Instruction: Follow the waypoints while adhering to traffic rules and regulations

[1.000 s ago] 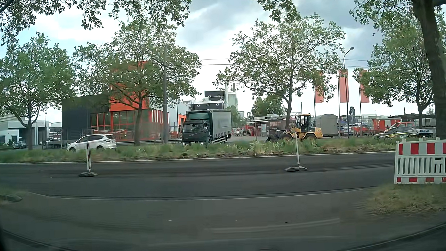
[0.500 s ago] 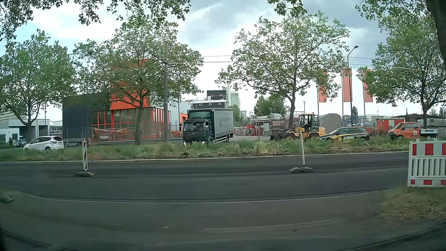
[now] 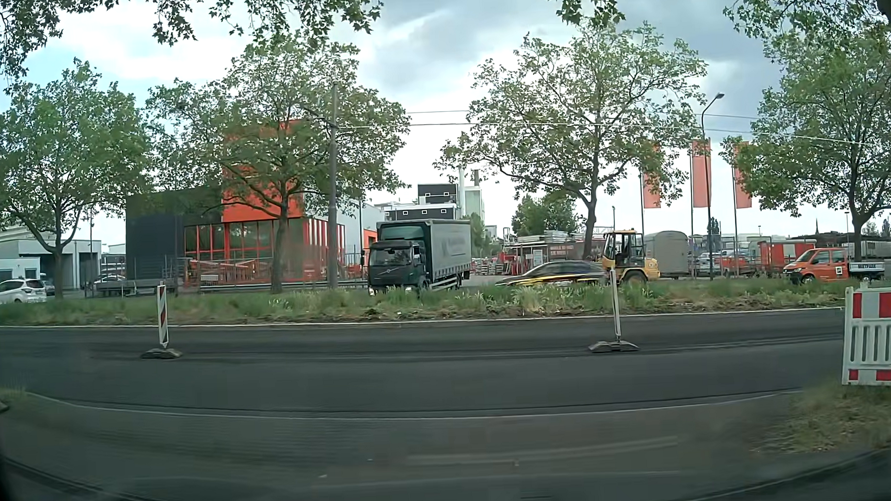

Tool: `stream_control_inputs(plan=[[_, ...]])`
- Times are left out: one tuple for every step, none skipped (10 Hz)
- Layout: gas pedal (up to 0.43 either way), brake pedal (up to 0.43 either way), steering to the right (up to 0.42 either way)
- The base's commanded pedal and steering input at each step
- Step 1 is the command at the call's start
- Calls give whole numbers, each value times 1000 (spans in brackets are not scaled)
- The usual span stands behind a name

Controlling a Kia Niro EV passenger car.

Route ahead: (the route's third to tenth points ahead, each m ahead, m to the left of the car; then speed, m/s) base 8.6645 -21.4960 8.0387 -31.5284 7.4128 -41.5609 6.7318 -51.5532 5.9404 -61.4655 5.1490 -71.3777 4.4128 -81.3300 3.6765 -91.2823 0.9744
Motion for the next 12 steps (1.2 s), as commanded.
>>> stream_control_inputs(plan=[[0, 177, -58], [0, 177, -58], [0, 177, -58], [0, 177, -58], [0, 177, -56], [0, 177, -55], [0, 171, -55], [0, 177, -56], [0, 171, -56], [0, 165, -63], [0, 159, -69], [0, 152, -75]])
